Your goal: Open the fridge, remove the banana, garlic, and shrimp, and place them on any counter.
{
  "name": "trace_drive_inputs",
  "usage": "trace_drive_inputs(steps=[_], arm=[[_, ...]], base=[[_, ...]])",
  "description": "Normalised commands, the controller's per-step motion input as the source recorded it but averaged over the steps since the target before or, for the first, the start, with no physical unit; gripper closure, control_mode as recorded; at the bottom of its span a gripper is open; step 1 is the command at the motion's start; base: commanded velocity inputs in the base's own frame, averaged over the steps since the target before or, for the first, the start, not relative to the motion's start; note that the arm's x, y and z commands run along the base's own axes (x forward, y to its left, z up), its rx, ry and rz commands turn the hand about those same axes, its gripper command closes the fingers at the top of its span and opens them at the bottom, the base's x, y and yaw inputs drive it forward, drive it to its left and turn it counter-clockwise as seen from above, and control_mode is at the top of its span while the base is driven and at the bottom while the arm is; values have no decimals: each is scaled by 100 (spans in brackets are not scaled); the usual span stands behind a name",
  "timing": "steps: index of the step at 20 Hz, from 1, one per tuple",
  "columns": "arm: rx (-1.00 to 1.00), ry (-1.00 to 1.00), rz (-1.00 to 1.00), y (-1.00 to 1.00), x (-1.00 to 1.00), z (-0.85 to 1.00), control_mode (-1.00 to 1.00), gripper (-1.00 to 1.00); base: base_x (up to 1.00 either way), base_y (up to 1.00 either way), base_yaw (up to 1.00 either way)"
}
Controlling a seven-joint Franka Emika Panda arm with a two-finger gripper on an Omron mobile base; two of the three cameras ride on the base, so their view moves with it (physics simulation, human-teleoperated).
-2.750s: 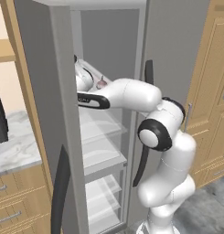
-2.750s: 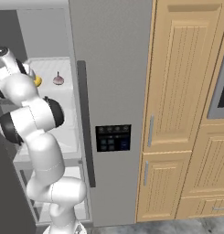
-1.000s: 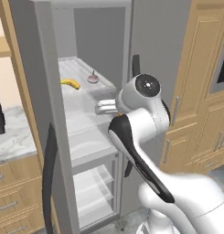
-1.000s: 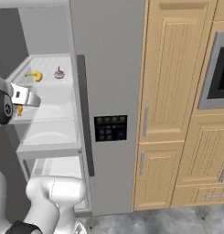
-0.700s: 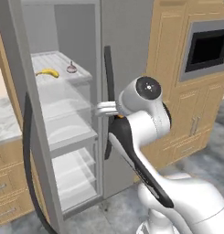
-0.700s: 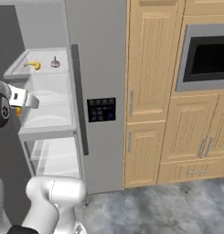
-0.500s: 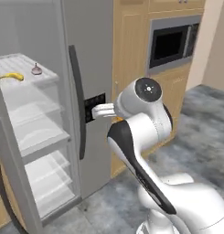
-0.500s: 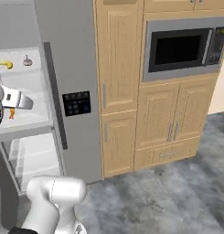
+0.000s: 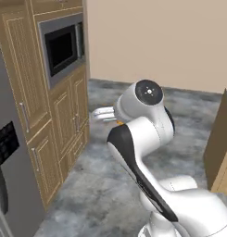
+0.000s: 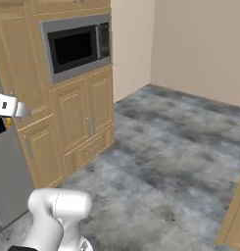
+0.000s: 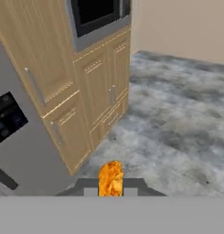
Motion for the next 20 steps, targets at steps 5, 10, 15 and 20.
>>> trace_drive_inputs(steps=[5, 10, 15, 20], arm=[[0, 0, 0, 0, 0, 0, 100, 100], [0, 0, 0, 0, 0, 0, 100, 100], [0, 0, 0, 0, 0, 0, 100, 100], [0, 0, 0, 0, 0, 0, 100, 100]], base=[[0, -56, -85], [17, -83, -75], [80, -100, -50], [100, -100, -35]])
